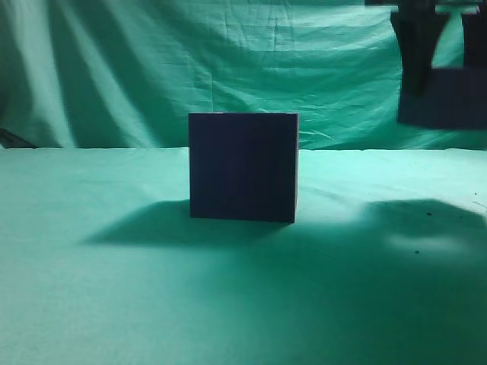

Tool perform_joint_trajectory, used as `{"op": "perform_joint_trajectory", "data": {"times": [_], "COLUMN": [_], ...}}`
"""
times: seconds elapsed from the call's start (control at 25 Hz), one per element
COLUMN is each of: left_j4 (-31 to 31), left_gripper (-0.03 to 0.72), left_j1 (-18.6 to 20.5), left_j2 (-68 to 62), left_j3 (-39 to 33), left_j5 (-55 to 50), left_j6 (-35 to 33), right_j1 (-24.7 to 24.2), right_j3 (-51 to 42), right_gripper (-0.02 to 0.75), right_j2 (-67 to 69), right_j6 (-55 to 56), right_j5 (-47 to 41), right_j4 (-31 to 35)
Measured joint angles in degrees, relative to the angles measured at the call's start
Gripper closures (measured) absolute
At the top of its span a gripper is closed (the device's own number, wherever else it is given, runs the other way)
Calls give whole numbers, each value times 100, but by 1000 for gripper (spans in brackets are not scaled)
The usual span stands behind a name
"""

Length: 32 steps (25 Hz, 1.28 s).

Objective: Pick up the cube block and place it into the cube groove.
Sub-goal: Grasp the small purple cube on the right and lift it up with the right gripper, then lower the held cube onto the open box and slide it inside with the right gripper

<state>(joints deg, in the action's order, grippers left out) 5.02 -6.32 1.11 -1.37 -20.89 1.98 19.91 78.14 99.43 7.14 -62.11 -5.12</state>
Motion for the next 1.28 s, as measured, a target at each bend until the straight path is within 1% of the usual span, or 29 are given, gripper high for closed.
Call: {"op": "perform_joint_trajectory", "data": {"times": [0.12, 0.24, 0.32, 0.44, 0.56, 0.64, 0.76, 0.88, 0.96, 1.08, 1.28], "left_j4": [0, 0, 0, 0, 0, 0, 0, 0, 0, 0, 0], "left_gripper": [688, 688, 688, 688, 688, 688, 688, 688, 688, 688, 688], "left_j1": [0, 0, 0, 0, 0, 0, 0, 0, 0, 0, 0], "left_j2": [0, 0, 0, 0, 0, 0, 0, 0, 0, 0, 0], "left_j3": [0, 0, 0, 0, 0, 0, 0, 0, 0, 0, 0], "left_j5": [0, 0, 0, 0, 0, 0, 0, 0, 0, 0, 0], "left_j6": [0, 0, 0, 0, 0, 0, 0, 0, 0, 0, 0], "right_j1": [121, 466, 842, 1463, 2077, 2438, 2779, 2936, 2946, 2946, 2946], "right_j3": [256, 407, 511, 620, 632, 632, 632, 632, 632, 640, 640], "right_gripper": [316, 316, 316, 316, 316, 316, 316, 316, 316, 316, 316], "right_j2": [-312, -575, -637, -645, -645, -645, -645, -645, -632, -497, -95], "right_j6": [-215, -755, -1133, -1670, -2134, -2349, -2716, -2994, -3094, -3224, -3655], "right_j5": [-240, -574, -792, -850, -885, -769, -408, -25, 78, 52, 17], "right_j4": [235, 324, 346, 345, 179, -97, -429, -523, -563, -766, -874]}}
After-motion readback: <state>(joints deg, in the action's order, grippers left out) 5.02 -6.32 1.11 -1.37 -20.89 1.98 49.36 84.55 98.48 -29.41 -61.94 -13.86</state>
